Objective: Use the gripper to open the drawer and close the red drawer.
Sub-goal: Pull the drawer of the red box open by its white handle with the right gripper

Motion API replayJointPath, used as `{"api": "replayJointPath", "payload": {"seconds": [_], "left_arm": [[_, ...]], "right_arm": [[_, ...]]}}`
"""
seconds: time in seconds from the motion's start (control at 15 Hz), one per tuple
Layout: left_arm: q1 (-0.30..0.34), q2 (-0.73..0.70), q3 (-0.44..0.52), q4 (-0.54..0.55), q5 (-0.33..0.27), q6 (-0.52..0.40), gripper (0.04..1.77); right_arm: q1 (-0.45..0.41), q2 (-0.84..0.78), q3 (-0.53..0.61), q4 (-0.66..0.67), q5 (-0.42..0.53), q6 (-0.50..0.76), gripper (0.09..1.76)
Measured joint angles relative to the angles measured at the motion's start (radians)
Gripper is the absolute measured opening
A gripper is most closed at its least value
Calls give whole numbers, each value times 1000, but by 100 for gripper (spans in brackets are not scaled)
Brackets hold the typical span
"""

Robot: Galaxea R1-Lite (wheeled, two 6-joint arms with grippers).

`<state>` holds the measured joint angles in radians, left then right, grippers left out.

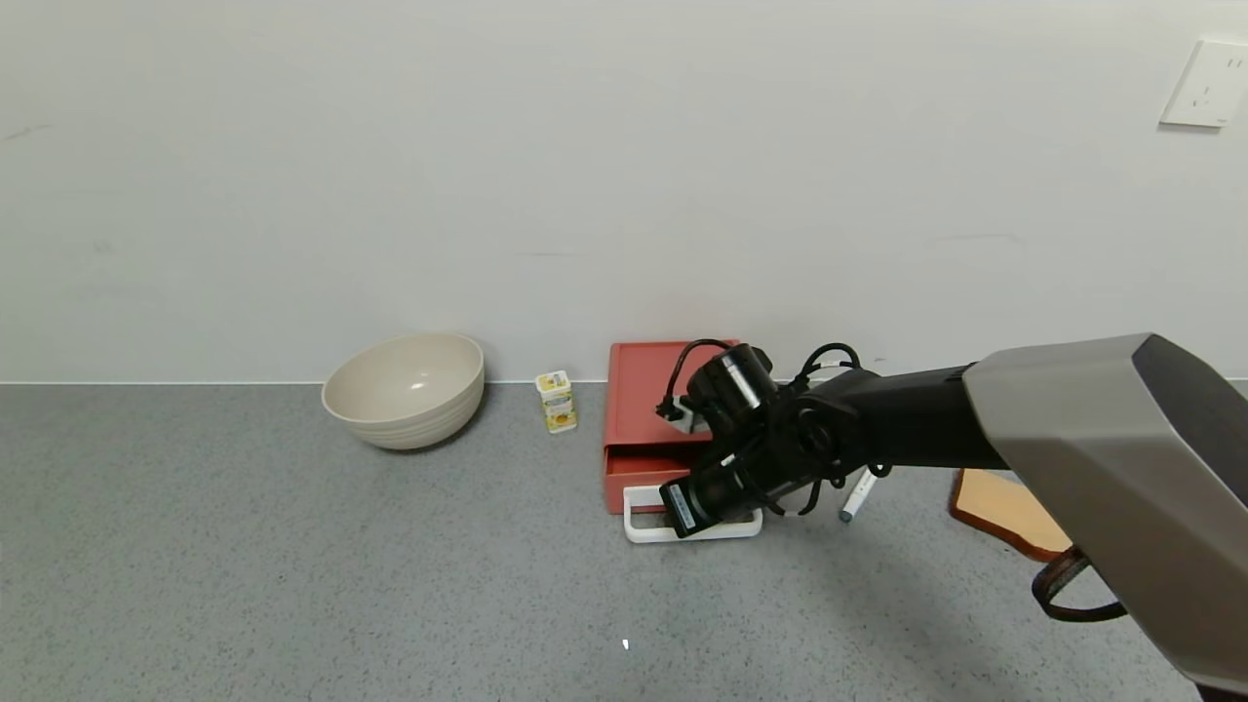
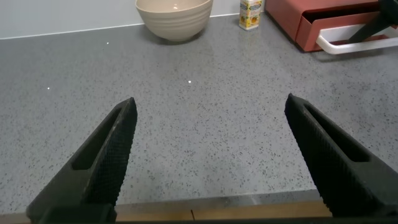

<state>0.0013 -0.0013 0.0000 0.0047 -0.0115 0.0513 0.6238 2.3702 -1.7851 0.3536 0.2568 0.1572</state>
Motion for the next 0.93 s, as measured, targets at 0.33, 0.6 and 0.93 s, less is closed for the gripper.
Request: {"api": "replayJointPath", "payload": {"seconds": [0.33, 0.6, 0.93], "left_arm": [[0, 0, 0, 0, 0, 0, 172], [0, 0, 0, 0, 0, -1, 172], [0, 0, 0, 0, 0, -1, 172]], "right_arm": [[39, -47, 99, -9, -8, 37, 11], [67, -99, 204, -42, -11, 50, 11], [94, -164, 361, -128, -13, 66, 12]]}}
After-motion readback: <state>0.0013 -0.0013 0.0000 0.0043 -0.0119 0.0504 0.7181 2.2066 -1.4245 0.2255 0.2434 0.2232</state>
